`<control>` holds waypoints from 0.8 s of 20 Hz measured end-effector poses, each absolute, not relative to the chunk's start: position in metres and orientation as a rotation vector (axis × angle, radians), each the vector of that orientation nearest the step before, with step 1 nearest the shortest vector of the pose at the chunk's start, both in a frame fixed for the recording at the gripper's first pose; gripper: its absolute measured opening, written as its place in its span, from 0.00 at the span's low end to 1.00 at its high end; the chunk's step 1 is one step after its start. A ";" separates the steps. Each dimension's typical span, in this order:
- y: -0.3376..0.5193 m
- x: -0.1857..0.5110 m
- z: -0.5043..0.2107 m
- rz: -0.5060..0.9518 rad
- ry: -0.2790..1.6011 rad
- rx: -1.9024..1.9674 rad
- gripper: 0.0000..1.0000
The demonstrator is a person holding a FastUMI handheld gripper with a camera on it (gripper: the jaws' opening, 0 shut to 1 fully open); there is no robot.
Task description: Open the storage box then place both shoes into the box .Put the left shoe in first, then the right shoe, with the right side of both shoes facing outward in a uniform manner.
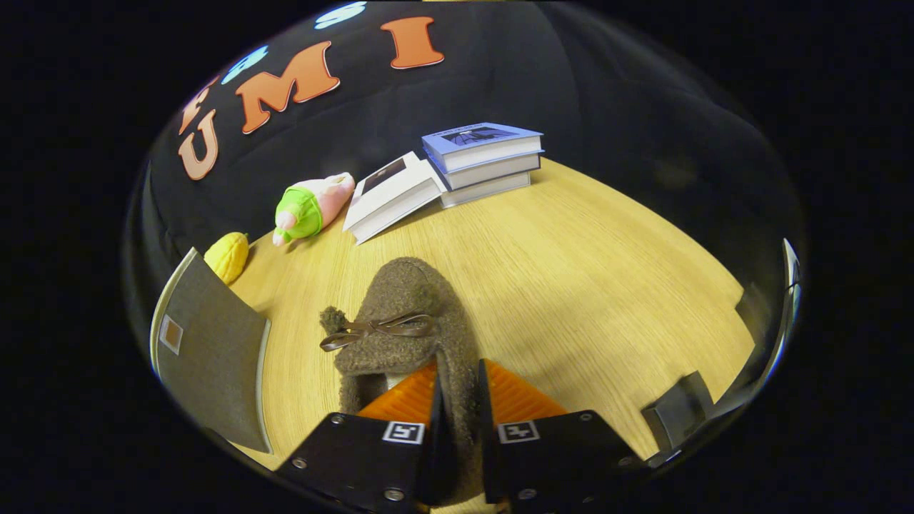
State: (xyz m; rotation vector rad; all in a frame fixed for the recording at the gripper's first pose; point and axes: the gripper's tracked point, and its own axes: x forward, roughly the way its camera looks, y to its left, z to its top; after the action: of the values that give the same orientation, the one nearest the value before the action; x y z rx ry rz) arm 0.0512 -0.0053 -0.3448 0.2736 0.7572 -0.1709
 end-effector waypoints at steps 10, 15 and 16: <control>0.000 0.071 -0.291 -0.208 0.758 0.441 0.05; 0.025 0.073 -0.210 -0.181 0.774 0.430 0.05; 0.033 0.074 -0.192 -0.165 0.772 0.422 0.05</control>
State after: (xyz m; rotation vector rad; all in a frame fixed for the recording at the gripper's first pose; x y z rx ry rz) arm 0.0745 0.0326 -0.1924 0.4224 0.7720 -0.1651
